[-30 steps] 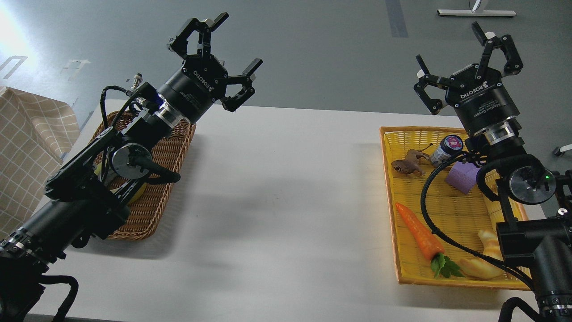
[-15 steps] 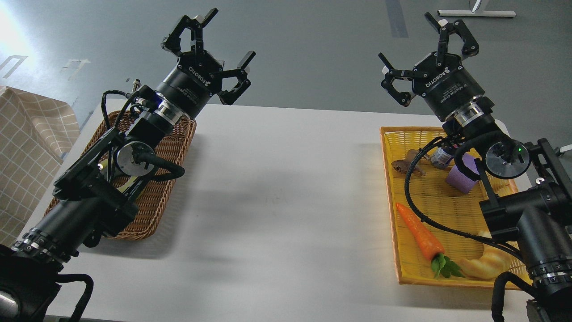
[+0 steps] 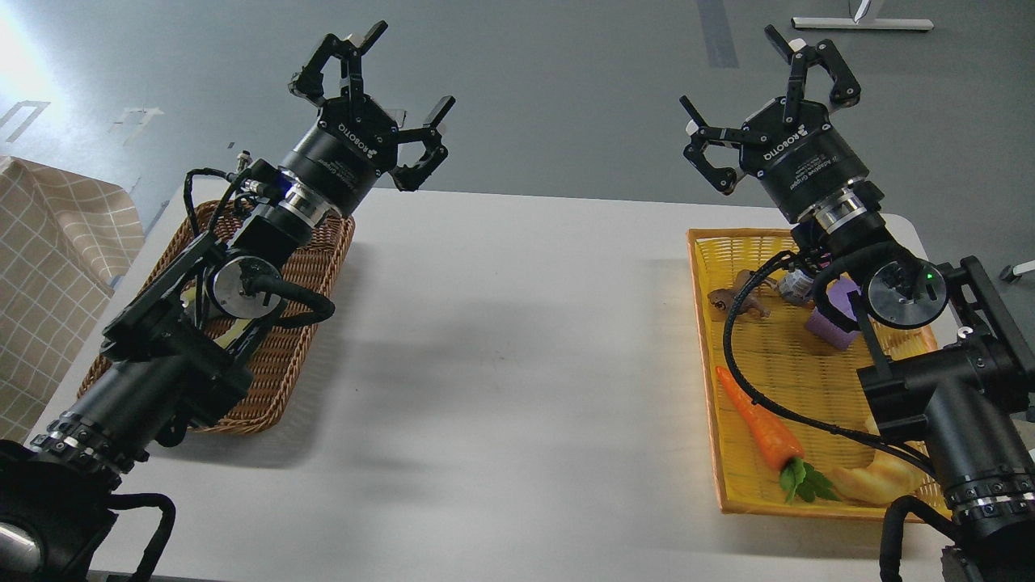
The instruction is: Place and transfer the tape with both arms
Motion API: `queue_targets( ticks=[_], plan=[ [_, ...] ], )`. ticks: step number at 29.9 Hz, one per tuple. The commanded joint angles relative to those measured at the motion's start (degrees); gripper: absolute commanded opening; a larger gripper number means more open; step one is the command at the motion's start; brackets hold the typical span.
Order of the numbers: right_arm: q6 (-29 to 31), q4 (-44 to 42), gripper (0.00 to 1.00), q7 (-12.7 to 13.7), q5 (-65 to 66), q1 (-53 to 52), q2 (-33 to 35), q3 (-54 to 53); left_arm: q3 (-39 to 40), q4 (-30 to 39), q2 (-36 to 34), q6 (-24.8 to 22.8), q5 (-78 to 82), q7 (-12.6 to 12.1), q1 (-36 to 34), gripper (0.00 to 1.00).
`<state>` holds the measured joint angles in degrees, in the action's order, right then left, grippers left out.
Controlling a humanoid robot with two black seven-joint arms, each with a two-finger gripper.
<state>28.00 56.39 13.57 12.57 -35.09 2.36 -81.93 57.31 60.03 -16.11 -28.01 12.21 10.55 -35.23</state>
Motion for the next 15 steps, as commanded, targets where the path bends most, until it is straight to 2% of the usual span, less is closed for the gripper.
queue_targets(
  ticks=[1, 15],
  plan=[
    [0.0, 0.1, 1.0, 0.1, -0.1, 0.3, -0.2, -0.2, 0.0, 0.0, 0.5, 0.0, 0.1, 0.0, 0.0, 0.98],
    [0.0, 0.1, 1.0, 0.0, -0.1, 0.4, -1.5, -0.5, 0.1, 0.0, 0.5, 0.0, 0.0, 0.4, 0.1, 0.98]
  ],
)
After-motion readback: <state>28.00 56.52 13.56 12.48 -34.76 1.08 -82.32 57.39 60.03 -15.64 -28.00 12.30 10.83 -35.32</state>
